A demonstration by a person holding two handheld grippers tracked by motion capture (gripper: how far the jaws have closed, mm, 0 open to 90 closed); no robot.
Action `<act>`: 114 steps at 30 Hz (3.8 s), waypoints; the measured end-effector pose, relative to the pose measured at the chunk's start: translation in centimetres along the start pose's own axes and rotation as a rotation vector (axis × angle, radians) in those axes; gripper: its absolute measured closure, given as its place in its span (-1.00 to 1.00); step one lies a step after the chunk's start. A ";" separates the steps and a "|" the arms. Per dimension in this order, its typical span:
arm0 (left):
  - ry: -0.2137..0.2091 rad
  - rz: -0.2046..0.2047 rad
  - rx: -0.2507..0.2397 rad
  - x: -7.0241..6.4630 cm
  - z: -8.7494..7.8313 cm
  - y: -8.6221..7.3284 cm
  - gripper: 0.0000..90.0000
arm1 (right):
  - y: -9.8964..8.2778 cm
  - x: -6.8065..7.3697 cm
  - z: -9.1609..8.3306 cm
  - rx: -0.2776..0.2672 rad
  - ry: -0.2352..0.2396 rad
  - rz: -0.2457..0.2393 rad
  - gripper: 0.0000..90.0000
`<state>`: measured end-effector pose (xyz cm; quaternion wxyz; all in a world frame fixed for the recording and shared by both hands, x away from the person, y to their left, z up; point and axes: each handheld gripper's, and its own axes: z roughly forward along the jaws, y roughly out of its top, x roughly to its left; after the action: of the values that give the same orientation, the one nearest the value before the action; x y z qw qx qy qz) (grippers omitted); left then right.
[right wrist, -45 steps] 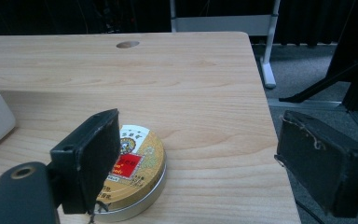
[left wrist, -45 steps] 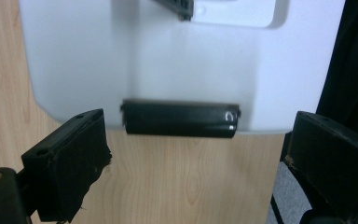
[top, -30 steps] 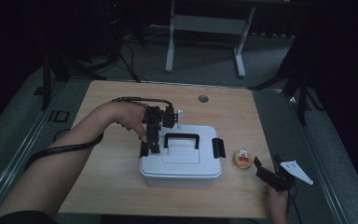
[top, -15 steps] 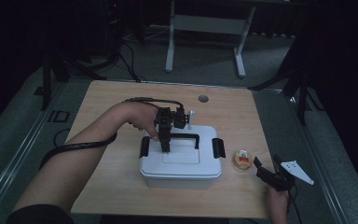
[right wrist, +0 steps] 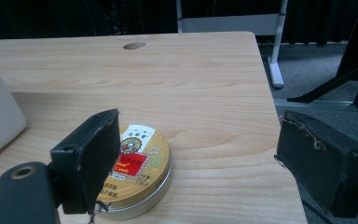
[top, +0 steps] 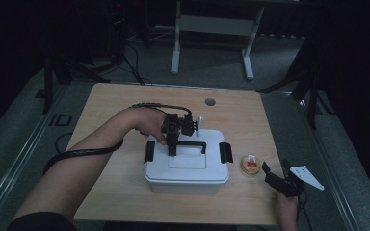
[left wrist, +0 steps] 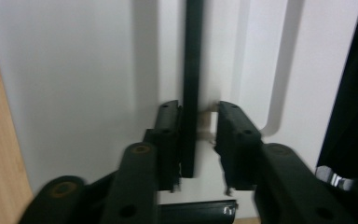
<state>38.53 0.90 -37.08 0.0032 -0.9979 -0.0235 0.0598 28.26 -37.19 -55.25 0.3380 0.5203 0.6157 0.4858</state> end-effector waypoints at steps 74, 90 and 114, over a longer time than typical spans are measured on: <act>0.110 -0.138 -0.086 -1.4 -7.6 -10.2 0.86 | 0.0 0.1 0.1 0.013 -0.008 -0.010 -0.71; 0.149 -0.332 -0.131 -2.5 -9.4 -19.8 0.86 | 0.1 0.3 0.2 0.020 -0.015 -0.017 -0.70; 0.095 -0.520 -0.146 -1.6 -2.5 -29.0 0.86 | 0.0 0.3 0.1 0.008 -0.023 -0.022 -0.71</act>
<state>35.89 29.74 -34.14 -0.0523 -0.9577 -0.2829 0.0085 28.25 -36.86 -55.22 0.3485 0.5205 0.6191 0.4736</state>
